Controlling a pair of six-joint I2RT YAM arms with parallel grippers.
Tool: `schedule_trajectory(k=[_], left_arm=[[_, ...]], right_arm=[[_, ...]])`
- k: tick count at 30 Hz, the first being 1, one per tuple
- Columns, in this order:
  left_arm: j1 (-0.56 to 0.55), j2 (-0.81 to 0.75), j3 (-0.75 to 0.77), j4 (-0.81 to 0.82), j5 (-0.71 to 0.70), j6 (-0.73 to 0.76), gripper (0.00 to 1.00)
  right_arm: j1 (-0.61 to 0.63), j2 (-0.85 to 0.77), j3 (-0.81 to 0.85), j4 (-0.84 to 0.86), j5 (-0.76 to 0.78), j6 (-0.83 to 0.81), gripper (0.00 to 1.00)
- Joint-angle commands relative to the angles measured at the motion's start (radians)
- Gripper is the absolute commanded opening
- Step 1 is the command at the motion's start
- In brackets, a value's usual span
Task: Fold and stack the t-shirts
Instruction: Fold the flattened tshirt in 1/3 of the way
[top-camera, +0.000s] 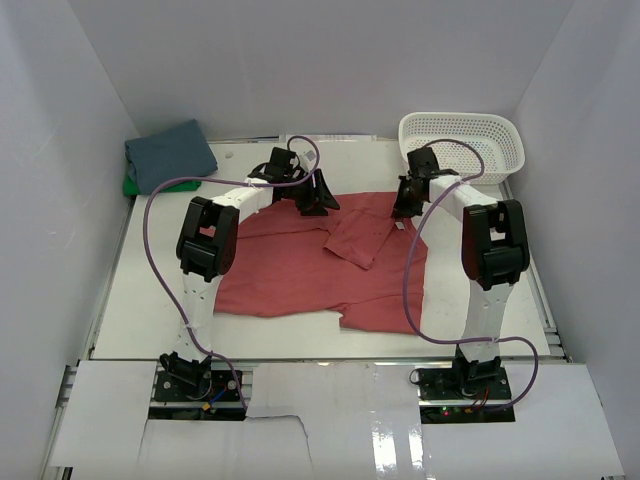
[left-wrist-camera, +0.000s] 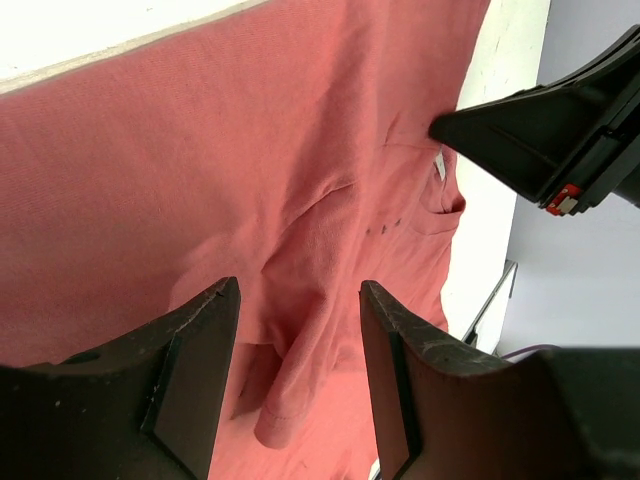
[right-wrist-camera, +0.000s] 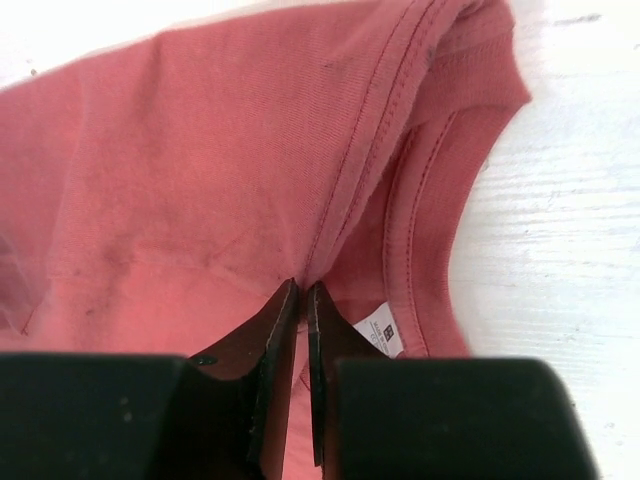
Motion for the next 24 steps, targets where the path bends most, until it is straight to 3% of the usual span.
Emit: schedule_trajectory(k=[1,14,16,17,18,20,22,24], left_arm=[[0.007,-0.031,0.031,-0.002,0.009,0.017,0.62],[0.007,-0.051,0.000,-0.002,0.001,0.033,0.62],[0.008,-0.056,-0.003,-0.002,0.001,0.033,0.62],[0.008,-0.057,-0.001,-0.002,0.000,0.034,0.62],[0.008,-0.059,-0.001,-0.005,0.001,0.034,0.62],[0.010,-0.062,-0.001,-0.005,0.001,0.034,0.62],[0.010,-0.065,-0.003,-0.005,0.003,0.036,0.62],[0.010,-0.068,-0.009,-0.005,0.001,0.037,0.62]], right_arm=[[-0.014,-0.012,0.057,-0.027,0.034,-0.029,0.11],[-0.078,0.037,0.118,-0.087,0.061,-0.068,0.13],[-0.083,0.049,0.128,-0.087,0.052,-0.076,0.16],[-0.085,0.063,0.135,-0.087,0.049,-0.081,0.22],[-0.085,0.071,0.157,-0.102,0.049,-0.082,0.38],[-0.085,0.083,0.172,-0.110,0.049,-0.090,0.54],[-0.085,0.080,0.183,-0.127,0.049,-0.096,0.66],[-0.083,0.054,0.178,-0.147,0.058,-0.105,0.67]])
